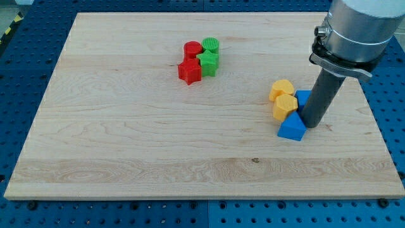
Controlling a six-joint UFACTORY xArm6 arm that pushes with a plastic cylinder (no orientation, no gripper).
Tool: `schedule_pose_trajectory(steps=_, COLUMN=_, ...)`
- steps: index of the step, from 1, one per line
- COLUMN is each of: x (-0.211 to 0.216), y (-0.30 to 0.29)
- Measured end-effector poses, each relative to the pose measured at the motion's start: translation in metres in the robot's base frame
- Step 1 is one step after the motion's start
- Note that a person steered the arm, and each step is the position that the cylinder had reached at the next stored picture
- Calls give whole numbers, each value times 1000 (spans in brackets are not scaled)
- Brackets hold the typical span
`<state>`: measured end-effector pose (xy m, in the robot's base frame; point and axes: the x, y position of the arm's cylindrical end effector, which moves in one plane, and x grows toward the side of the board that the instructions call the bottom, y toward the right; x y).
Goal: Move your arm below the blue triangle in a line
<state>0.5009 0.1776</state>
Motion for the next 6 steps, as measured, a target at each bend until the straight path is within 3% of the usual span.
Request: schedule_pose_trajectory(steps=6, x=63, y=10)
